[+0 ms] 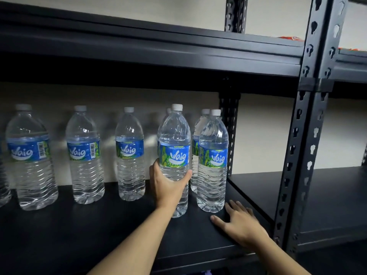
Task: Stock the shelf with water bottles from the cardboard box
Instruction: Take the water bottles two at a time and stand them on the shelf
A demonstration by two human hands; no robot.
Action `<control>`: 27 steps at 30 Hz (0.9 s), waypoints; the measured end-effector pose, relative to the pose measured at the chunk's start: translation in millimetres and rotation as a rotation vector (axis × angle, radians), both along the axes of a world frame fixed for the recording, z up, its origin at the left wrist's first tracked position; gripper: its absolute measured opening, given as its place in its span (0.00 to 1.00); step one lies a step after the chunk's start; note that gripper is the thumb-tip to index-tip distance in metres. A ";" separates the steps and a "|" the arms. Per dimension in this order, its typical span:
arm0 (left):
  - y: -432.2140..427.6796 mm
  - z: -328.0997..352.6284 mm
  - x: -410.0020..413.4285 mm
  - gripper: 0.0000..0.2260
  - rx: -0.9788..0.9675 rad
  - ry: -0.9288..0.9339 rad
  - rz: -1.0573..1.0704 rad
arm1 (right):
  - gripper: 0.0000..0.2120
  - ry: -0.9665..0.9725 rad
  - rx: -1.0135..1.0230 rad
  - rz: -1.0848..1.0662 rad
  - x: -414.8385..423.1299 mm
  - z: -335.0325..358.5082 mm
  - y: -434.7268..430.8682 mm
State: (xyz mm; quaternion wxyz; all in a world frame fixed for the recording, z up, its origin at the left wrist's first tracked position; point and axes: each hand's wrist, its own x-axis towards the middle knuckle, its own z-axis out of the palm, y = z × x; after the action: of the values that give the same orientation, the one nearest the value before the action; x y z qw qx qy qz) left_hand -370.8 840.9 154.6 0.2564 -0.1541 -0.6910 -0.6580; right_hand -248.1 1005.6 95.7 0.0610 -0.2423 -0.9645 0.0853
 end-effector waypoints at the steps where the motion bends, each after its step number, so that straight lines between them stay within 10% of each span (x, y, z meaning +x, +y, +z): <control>1: 1.0 -2.8 -1.4 0.38 -0.004 -0.005 -0.007 | 0.59 -0.001 0.005 0.001 0.0 -0.7 0.6; 12: -19.1 -33.1 -10.1 0.50 -0.234 -0.211 -0.233 | 0.56 -0.026 -0.036 0.006 1.1 2.2 -0.1; 27: -24.0 -48.4 -15.9 0.34 -0.296 -0.330 -0.219 | 0.45 -0.003 -0.024 -0.024 -0.7 1.9 -4.6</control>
State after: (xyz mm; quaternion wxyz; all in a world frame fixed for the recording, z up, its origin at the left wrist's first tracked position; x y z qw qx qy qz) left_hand -386.8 816.9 106.2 0.0419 -0.1543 -0.7915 -0.5899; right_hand -248.8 1001.0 97.6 0.0577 -0.2549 -0.9605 0.0957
